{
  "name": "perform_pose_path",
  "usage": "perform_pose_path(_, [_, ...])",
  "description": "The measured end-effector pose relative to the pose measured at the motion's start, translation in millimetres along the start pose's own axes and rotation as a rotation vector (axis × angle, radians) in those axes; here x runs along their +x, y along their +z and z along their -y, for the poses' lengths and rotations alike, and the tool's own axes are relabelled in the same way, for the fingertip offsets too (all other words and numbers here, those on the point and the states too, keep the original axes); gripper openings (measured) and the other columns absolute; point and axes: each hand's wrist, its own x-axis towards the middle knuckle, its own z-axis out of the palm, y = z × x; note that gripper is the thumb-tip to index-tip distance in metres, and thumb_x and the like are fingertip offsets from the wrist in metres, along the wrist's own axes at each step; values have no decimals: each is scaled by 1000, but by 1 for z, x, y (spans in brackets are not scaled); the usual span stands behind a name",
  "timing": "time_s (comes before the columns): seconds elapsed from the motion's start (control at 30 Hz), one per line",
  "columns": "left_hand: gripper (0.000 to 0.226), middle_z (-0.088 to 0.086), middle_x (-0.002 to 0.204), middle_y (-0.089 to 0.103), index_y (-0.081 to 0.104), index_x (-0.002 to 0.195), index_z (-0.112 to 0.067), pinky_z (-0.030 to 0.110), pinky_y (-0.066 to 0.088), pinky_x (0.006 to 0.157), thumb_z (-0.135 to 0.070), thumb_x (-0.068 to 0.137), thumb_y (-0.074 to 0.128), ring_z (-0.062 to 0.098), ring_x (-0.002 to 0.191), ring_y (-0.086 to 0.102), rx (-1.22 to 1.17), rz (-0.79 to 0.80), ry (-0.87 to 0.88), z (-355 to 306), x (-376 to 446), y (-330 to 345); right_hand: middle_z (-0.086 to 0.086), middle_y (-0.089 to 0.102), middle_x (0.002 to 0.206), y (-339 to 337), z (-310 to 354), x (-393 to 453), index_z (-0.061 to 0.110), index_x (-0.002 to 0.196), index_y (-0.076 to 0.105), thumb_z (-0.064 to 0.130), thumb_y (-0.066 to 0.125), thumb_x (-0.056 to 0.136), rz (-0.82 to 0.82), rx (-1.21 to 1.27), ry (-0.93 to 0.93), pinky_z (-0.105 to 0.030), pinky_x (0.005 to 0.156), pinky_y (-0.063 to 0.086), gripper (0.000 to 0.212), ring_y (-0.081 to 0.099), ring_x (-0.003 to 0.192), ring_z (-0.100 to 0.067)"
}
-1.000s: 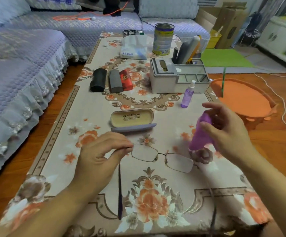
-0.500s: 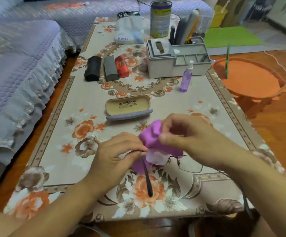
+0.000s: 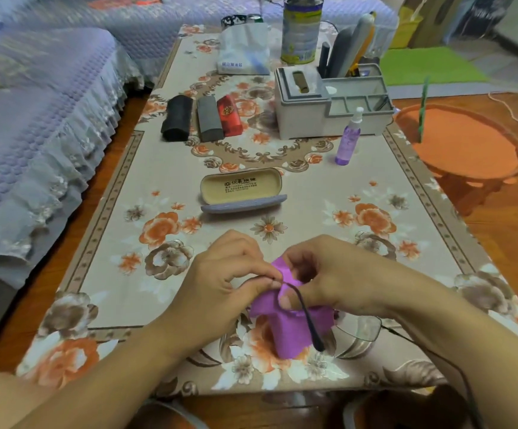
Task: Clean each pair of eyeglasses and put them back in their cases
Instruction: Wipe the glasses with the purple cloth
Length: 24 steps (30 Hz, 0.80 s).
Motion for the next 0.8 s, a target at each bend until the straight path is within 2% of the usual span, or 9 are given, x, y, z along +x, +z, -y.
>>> perform_pose_path(0.13, [8, -6, 83, 63, 81, 91, -21, 22, 47, 81, -18, 86, 76, 17, 94, 60, 41, -5, -25, -2, 0, -1, 7, 55, 59, 8, 2, -1, 13, 77, 67, 26, 76, 90, 4, -5, -10, -18, 51, 34, 20, 44, 53, -8])
perform_pose_path(0.27, [10, -8, 84, 65, 81, 93, -24, 24, 48, 81, -25, 88, 72, 16, 94, 61, -4, 24, -26, -4, 0, -7, -14, 52, 64, 7, 1, -4, -2, 84, 64, 27, 65, 98, 77, 29, -73, -23, 53, 33, 32, 43, 57, -15])
perform_pose_path(0.33, [14, -8, 85, 67, 82, 93, -20, 30, 50, 81, -27, 89, 70, 17, 94, 61, -1, 28, -11, -2, 2, -11, -12, 46, 64, 6, -1, -4, -7, 83, 57, 23, 59, 102, 95, 137, -76, -22, 54, 31, 36, 39, 57, -16])
perform_pose_path(0.43, [15, -4, 88, 69, 82, 94, -16, 34, 50, 82, -24, 89, 71, 19, 95, 62, -8, 31, -11, 4, 3, -13, -11, 51, 75, 5, -9, 0, -9, 90, 57, 17, 54, 104, 144, 258, -58, -31, 66, 34, 30, 42, 70, -20])
perform_pose_path(0.53, [12, -4, 90, 70, 81, 95, -18, 35, 51, 83, -22, 90, 71, 20, 96, 63, -51, 31, -37, 6, 2, -13, -15, 64, 97, 3, -14, 1, -12, 112, 60, 7, 51, 103, 253, 405, -52, -37, 83, 45, 23, 56, 89, -24])
perform_pose_path(0.6, [9, -6, 92, 70, 80, 94, -22, 33, 51, 84, -18, 89, 75, 22, 96, 65, -123, 2, -90, 7, 2, -12, -19, 66, 108, 0, -15, -2, -11, 119, 60, 3, 50, 100, 337, 528, -43, -40, 94, 45, 26, 58, 100, -29])
perform_pose_path(0.7, [8, -2, 93, 70, 79, 92, -22, 32, 50, 86, -17, 87, 75, 25, 95, 67, -228, -86, -166, 9, 5, -11, -19, 67, 105, -1, -15, -4, -4, 117, 67, 0, 50, 97, 399, 636, -33, -38, 89, 48, 26, 60, 93, -29])
perform_pose_path(0.77, [8, 0, 92, 70, 79, 91, -24, 32, 50, 86, -17, 87, 75, 25, 94, 67, -239, -98, -175, 8, 7, -10, -21, 65, 105, 2, -15, -1, -8, 117, 65, 0, 51, 94, 370, 684, -9, -34, 84, 49, 28, 59, 88, -27])
perform_pose_path(0.8, [9, -1, 93, 70, 78, 90, -25, 32, 51, 86, -18, 86, 75, 24, 95, 67, -238, -93, -175, 7, 7, -11, -23, 64, 110, 2, -15, 0, -10, 121, 63, 0, 51, 93, 363, 713, 5, -37, 88, 48, 31, 59, 92, -28])
